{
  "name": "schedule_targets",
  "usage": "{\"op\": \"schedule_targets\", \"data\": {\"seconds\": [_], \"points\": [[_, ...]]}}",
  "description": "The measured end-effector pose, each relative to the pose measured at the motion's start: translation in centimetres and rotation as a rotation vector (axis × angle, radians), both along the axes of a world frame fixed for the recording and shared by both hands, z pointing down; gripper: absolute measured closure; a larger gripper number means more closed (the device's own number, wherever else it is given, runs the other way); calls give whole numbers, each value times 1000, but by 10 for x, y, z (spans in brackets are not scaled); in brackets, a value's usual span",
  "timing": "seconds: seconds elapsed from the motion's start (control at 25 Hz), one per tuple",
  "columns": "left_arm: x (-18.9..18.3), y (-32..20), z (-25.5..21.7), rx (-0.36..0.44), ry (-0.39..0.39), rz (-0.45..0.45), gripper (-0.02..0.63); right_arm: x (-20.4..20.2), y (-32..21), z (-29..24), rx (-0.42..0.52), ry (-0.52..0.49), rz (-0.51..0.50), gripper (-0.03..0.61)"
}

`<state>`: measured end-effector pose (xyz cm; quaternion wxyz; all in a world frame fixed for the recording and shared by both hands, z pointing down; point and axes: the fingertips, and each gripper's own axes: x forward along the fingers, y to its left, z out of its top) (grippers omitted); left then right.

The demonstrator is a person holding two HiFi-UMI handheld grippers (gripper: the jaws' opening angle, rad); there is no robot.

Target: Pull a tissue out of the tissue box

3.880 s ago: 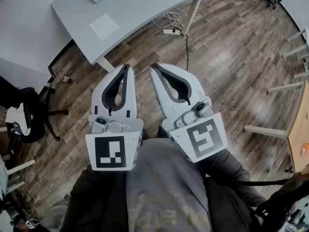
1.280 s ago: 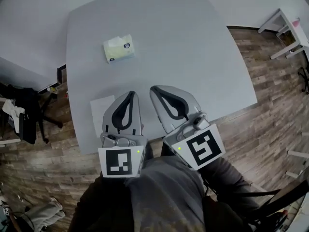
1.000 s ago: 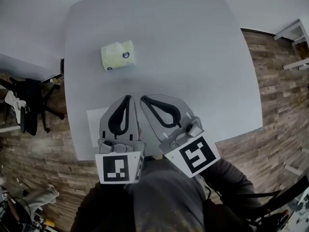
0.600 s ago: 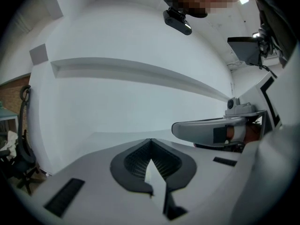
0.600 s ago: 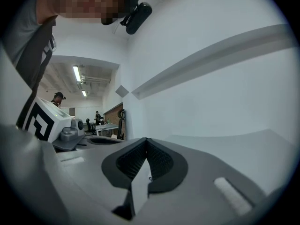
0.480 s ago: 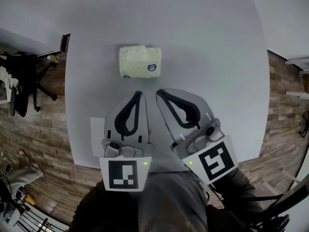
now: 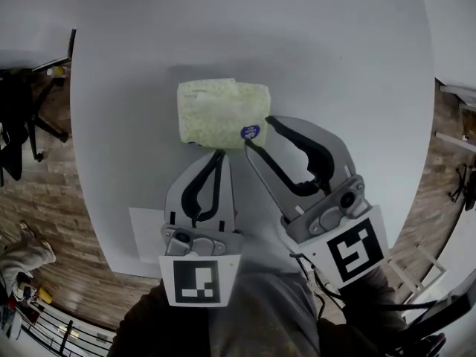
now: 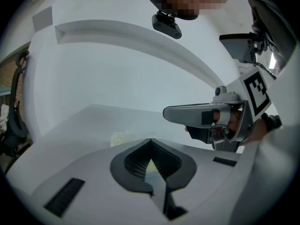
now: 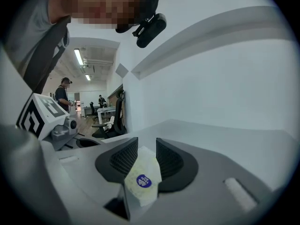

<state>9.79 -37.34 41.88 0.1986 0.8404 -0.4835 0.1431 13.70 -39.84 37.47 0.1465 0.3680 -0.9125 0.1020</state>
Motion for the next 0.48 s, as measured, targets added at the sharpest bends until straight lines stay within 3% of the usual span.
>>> {"op": "schedule_targets", "data": {"seconds": [0.48], "points": [[4,-7,39,-97,36,-22,612,-15,-25,50,-58,139,-266,431]]}}
